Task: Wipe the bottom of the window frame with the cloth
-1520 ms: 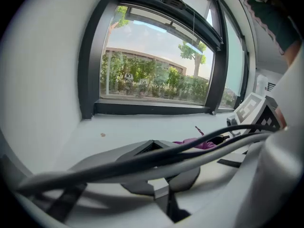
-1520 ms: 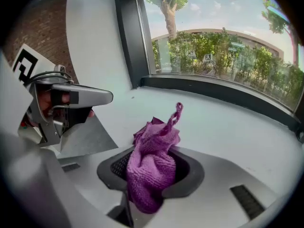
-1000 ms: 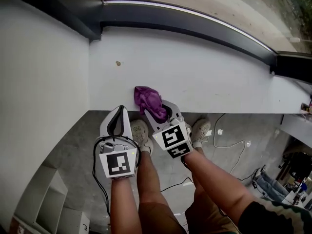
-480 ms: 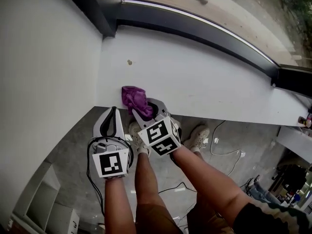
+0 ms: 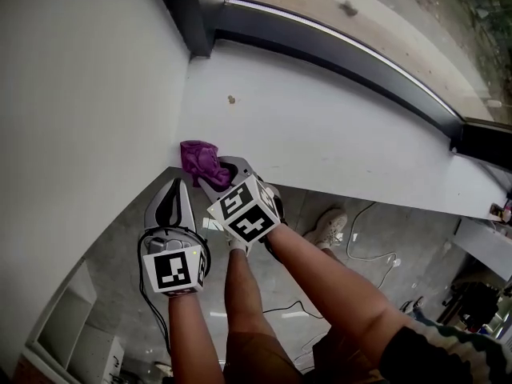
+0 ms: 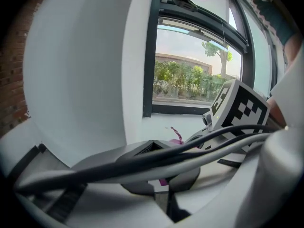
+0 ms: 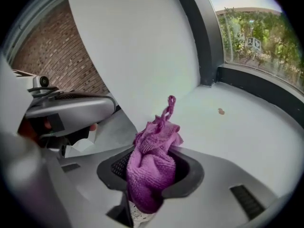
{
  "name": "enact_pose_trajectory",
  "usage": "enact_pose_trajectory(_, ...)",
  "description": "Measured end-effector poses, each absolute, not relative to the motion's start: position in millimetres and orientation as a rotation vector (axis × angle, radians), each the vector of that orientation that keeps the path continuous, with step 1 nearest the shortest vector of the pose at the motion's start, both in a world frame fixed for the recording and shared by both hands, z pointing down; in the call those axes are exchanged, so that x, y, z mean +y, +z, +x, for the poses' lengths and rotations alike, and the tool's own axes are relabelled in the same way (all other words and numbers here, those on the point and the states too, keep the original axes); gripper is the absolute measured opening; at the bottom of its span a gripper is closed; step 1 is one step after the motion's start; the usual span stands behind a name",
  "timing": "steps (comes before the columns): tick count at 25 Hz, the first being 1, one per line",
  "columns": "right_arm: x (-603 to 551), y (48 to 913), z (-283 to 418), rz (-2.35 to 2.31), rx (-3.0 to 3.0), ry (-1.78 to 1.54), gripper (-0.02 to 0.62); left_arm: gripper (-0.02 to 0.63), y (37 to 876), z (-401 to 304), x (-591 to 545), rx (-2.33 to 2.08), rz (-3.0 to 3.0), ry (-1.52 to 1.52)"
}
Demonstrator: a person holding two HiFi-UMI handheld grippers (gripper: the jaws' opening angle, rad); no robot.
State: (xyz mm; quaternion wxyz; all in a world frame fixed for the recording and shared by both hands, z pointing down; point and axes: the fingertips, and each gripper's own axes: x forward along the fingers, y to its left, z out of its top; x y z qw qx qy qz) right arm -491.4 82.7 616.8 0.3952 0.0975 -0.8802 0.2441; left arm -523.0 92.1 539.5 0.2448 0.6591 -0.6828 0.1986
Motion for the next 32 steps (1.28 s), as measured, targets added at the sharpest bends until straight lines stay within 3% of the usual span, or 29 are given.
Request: enact_pose_trajectory(32, -47.8, 615.3, -512.7, 0.387, -2.29, 0.443, 0.15, 0.005, 535.3, -507.8, 27.6, -1.9, 1.743, 0.498)
